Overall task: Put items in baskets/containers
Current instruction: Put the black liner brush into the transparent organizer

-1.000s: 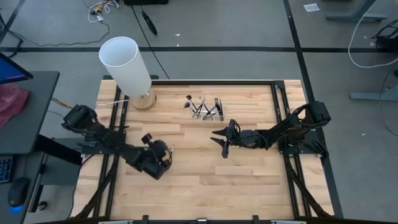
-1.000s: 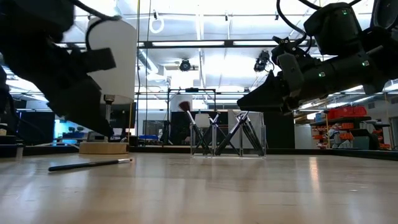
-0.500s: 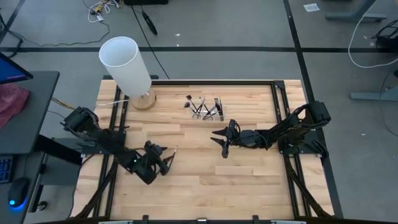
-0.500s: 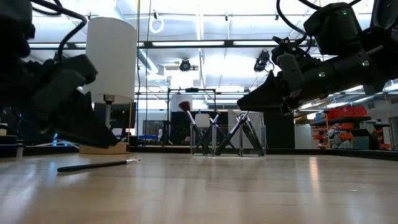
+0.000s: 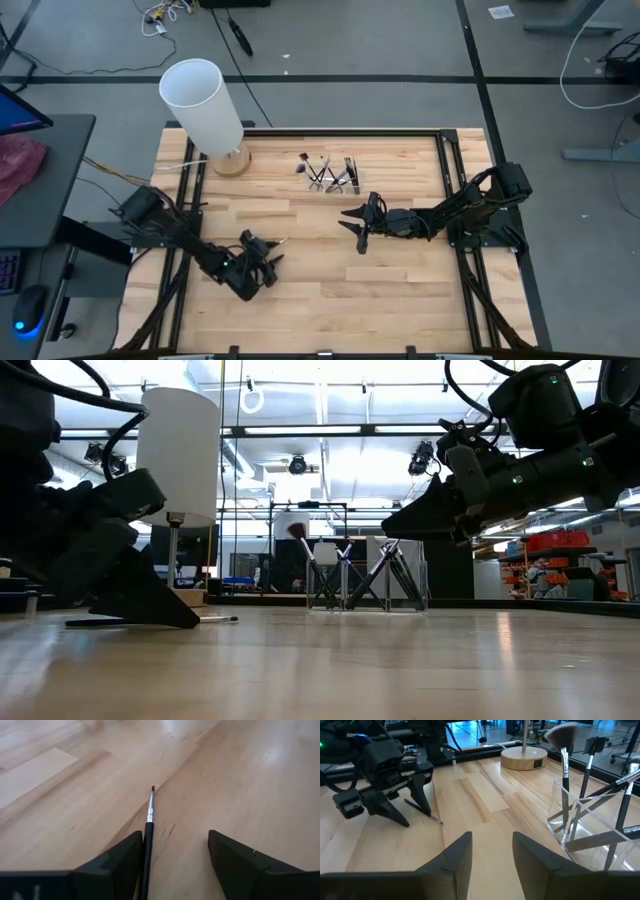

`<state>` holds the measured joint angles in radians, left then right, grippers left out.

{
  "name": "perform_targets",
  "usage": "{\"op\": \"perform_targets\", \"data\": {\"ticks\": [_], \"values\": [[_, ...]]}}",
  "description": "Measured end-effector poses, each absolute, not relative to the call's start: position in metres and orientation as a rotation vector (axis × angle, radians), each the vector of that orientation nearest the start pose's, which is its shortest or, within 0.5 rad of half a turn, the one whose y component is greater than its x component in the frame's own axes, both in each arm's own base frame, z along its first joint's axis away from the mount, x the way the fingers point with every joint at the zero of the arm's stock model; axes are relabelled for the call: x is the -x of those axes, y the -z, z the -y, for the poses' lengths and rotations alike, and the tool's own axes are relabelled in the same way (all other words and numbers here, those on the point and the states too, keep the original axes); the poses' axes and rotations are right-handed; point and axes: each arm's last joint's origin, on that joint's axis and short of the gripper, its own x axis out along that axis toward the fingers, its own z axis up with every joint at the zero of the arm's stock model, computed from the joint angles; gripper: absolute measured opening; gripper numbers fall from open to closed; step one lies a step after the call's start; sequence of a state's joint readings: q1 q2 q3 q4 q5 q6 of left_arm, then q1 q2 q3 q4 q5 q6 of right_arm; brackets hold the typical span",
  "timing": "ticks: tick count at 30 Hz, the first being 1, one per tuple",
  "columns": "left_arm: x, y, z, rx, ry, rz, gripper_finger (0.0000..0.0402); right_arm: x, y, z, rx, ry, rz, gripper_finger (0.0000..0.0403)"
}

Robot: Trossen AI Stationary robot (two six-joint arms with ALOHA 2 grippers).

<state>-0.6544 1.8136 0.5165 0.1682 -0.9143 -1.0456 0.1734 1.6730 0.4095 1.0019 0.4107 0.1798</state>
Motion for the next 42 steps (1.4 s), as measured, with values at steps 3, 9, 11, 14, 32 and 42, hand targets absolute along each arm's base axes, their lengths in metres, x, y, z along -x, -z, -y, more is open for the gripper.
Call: {"op": "perform_targets", "data": {"ticks": [3, 9, 11, 14, 32, 42], "values": [[-0.203, -0.065, 0.128, 0.202, -0.597, -0.621, 0.0226, -0.267, -0.126, -0.035, -0.105, 0.258, -0.229, 0.0141], [-0.19, -0.066, 0.125, 0.195, -0.58, -0.654, 0.0213, -0.267, -0.126, -0.035, -0.106, 0.258, -0.228, 0.0141], [-0.184, -0.066, 0.121, 0.196, -0.571, -0.651, 0.0205, -0.267, -0.126, -0.035, -0.106, 0.258, -0.227, 0.0141], [-0.178, -0.062, 0.115, 0.194, -0.554, -0.619, 0.0189, -0.267, -0.127, -0.035, -0.102, 0.257, -0.227, 0.0141], [-0.174, -0.052, 0.08, 0.129, -0.593, -0.515, 0.0113, -0.267, -0.127, -0.035, -0.124, 0.259, -0.218, 0.0141], [-0.175, -0.05, 0.08, 0.129, -0.6, -0.504, 0.011, -0.268, -0.127, -0.034, -0.125, 0.262, -0.218, 0.0141]]}}
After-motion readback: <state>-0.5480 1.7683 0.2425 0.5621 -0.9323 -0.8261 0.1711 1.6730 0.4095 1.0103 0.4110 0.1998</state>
